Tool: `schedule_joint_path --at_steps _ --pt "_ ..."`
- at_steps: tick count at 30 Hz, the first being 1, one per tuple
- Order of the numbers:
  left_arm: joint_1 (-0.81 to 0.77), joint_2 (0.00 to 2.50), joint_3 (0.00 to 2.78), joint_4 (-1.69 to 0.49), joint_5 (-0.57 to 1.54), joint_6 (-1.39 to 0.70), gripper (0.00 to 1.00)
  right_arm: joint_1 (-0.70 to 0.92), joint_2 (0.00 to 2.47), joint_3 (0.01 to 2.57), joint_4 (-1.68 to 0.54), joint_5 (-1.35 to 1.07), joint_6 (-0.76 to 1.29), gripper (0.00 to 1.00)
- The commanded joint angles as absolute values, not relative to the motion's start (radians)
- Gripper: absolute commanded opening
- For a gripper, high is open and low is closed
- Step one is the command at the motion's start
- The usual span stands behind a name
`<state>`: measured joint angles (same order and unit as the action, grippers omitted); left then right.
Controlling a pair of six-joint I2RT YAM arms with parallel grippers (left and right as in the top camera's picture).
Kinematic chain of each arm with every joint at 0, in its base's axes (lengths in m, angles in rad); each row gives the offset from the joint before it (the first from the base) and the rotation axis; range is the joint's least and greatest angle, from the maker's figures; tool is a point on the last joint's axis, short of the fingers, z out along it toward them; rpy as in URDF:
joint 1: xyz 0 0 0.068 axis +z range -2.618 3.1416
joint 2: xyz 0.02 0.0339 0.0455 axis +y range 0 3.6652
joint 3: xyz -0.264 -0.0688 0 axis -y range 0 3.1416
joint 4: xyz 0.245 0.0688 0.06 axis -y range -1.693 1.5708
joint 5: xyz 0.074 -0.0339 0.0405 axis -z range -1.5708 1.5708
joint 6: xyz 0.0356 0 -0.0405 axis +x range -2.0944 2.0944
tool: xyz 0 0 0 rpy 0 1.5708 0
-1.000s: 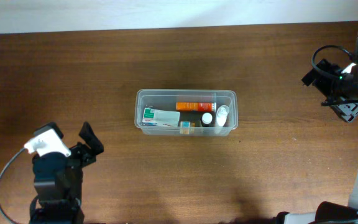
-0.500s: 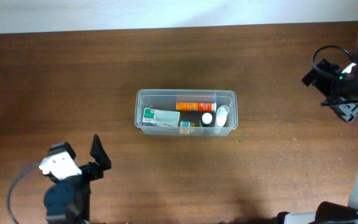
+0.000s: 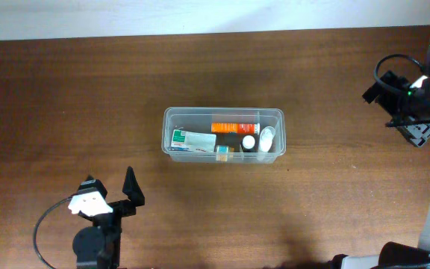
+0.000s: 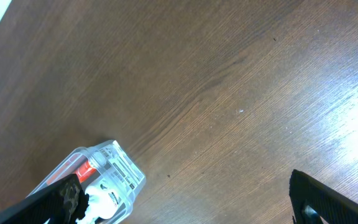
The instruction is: Pack container
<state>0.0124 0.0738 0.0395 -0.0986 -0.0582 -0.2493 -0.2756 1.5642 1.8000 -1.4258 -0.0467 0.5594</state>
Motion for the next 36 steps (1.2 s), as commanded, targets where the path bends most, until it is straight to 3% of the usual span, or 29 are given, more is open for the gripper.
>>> schedule_joint_path --at_steps 1,36 --pt "0.007 0.009 0.008 -0.075 -0.044 -0.237 1.0 -0.282 1.566 1.804 -1.425 -0.048 0.554 0.99" --pt "0.002 0.006 0.009 -0.076 -0.048 -0.237 1.0 -0.269 1.548 1.803 -1.433 -0.033 0.552 0.98"
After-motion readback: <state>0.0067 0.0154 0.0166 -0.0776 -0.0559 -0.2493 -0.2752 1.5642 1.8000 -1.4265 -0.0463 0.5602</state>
